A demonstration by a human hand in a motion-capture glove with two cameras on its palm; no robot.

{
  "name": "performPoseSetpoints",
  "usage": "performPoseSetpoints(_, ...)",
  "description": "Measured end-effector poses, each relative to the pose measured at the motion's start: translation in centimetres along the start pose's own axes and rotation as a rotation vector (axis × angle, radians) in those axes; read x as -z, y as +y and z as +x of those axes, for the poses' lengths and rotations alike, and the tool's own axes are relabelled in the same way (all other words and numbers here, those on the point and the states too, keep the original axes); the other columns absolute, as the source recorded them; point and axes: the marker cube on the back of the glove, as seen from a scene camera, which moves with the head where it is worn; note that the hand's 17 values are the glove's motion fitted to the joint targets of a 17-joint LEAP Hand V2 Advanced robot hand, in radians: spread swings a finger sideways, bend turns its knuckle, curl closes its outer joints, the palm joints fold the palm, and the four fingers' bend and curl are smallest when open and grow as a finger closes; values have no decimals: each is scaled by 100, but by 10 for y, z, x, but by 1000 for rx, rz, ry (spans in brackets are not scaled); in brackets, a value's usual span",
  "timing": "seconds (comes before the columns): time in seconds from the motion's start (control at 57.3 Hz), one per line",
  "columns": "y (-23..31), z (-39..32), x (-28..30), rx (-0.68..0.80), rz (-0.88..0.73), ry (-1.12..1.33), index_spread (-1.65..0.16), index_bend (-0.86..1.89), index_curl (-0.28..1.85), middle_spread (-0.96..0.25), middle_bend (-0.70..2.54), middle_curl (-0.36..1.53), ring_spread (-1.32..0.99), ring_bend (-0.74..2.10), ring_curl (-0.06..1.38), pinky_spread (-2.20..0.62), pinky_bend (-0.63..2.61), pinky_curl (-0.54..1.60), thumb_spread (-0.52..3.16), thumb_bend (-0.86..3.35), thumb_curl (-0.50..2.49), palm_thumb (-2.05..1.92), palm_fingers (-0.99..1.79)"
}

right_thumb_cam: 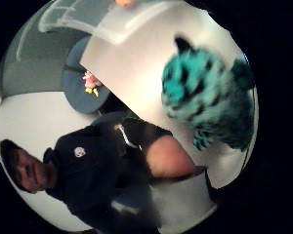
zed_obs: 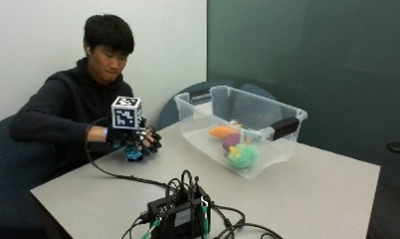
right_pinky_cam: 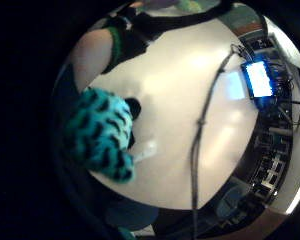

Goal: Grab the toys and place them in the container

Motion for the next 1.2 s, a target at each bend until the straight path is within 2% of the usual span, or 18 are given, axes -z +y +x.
performPoseSetpoints(0.122, -5, 0, -18, 19, 198, 63, -21, 5, 22, -7, 30, 44, -11, 81, 27, -2, 83, 35, 117, -2, 29, -1, 37)
performPoseSetpoints(0.174, -11, 1, -19, 31, 282, 47, -20, 1, 16, -11, 52, 51, -20, 106, 33, -15, 86, 33, 122, 2, 31, 7, 83)
performPoseSetpoints(0.227, -16, 1, -19, 51, 332, 11, -19, 3, 13, -13, 71, 57, -23, 120, 38, -24, 89, 34, 129, 7, 33, 16, 114)
performPoseSetpoints(0.314, -29, 4, -9, 59, 383, -22, -18, 19, 16, -15, 93, 67, -25, 134, 48, -31, 94, 41, 131, 15, 39, 32, 134)
performPoseSetpoints(0.436, -45, 1, 34, 49, 448, 3, -19, 31, 22, -17, 105, 72, -26, 142, 52, -36, 100, 46, 125, 20, 46, 48, 133)
performPoseSetpoints(0.523, -67, 2, 98, 12, 533, 68, -19, 40, 26, -17, 112, 74, -26, 144, 53, -38, 104, 49, 121, 19, 50, 51, 130)
performPoseSetpoints(0.61, -94, -17, 179, 190, 619, 77, -18, 47, 30, -18, 115, 75, -26, 147, 54, -39, 106, 51, 117, 17, 53, 53, 126)
performPoseSetpoints(0.733, -156, -35, 260, 77, 664, -93, -17, 54, 35, -18, 120, 77, -26, 151, 55, -40, 109, 53, 113, 14, 56, 54, 123)
performPoseSetpoints(0.872, -248, -37, 288, -121, 721, -104, -18, 53, 40, -18, 121, 77, -25, 155, 56, -39, 108, 54, 108, 7, 59, 49, 114)
performPoseSetpoints(0.942, -281, -31, 276, -89, 653, -7, -18, 47, 41, -18, 121, 77, -25, 154, 55, -39, 106, 53, 110, 3, 59, 46, 109)
performPoseSetpoints(1.012, -309, -33, 260, -206, 509, -29, -19, 38, 41, -18, 116, 75, -25, 146, 54, -38, 102, 51, 121, -2, 53, 34, 90)
performPoseSetpoints(1.064, -320, -27, 245, -238, 397, 23, -19, 29, 43, -19, 106, 74, -27, 140, 54, -34, 99, 52, 124, -6, 47, 22, 51)
performPoseSetpoints(1.099, -321, -20, 235, -191, 342, 98, -20, 29, 45, -17, 86, 68, -26, 121, 50, -27, 96, 54, 120, -11, 44, 9, -6)
performPoseSetpoints(1.134, -318, -14, 228, -86, 312, 169, -20, 29, 45, -16, 80, 65, -25, 112, 48, -23, 96, 52, 119, -9, 42, 5, -13)
performPoseSetpoints(1.151, -317, -11, 226, -45, 306, 187, -21, 30, 43, -15, 68, 60, -23, 96, 42, -19, 95, 50, 117, -9, 41, 1, -32)
performPoseSetpoints(1.169, -315, -8, 224, -27, 305, 195, -21, 26, 40, -15, 69, 60, -24, 96, 41, -18, 93, 47, 117, -7, 40, 0, -21)
performPoseSetpoints(1.186, -315, -6, 224, -31, 308, 195, -21, 28, 40, -13, 58, 56, -21, 85, 35, -16, 93, 45, 115, -7, 40, -2, -32)
performPoseSetpoints(1.203, -314, -4, 224, -51, 312, 190, -21, 27, 39, -13, 54, 54, -20, 80, 33, -14, 92, 44, 115, -7, 39, -3, -30)
